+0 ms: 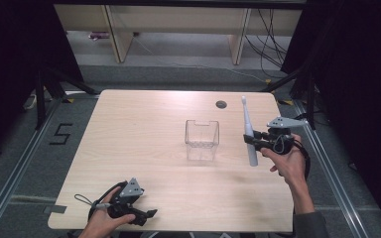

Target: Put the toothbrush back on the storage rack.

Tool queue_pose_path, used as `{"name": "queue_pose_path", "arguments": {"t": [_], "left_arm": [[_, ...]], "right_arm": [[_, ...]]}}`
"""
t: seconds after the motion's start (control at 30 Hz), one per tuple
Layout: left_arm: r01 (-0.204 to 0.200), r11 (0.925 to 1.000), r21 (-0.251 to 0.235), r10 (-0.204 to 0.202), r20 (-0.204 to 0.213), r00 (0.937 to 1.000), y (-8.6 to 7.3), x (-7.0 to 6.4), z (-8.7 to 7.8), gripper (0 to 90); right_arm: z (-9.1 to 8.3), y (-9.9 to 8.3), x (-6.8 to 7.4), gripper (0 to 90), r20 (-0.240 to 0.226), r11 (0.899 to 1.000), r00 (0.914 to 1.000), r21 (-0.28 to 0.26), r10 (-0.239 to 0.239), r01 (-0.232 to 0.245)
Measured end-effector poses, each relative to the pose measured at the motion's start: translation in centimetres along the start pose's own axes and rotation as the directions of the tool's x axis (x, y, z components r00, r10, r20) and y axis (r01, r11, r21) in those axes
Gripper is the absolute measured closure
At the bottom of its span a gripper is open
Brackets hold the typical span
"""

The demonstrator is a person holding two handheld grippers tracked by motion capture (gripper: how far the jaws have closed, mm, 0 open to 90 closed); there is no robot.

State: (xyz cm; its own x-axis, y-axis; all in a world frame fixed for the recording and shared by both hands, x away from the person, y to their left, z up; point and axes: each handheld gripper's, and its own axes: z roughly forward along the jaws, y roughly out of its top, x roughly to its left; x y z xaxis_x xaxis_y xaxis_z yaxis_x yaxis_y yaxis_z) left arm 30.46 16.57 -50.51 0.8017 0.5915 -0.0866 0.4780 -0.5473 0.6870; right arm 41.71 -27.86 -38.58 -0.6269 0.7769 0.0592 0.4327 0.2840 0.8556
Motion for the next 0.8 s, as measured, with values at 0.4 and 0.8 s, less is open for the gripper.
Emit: {"name": "queue_pose_path", "arguments": {"t": [0.4, 0.8], "left_arm": [[-0.009, 0.9999, 0.011, 0.009, -0.005, 0.9999, 0.0, 0.1, -0.1, 15.1], [-0.002, 1.0000, 0.008, 0.002, -0.003, 1.0000, 0.0, 0.1, 0.0, 15.1]], "right_arm": [[0.9, 2.4, 0.8, 66.5, -0.027, 0.995, 0.9994, -0.100, 0.021, -0.024], [2.4, 4.9, 1.9, 66.5, -0.059, 0.991, 0.9981, -0.129, 0.014, -0.022]]}}
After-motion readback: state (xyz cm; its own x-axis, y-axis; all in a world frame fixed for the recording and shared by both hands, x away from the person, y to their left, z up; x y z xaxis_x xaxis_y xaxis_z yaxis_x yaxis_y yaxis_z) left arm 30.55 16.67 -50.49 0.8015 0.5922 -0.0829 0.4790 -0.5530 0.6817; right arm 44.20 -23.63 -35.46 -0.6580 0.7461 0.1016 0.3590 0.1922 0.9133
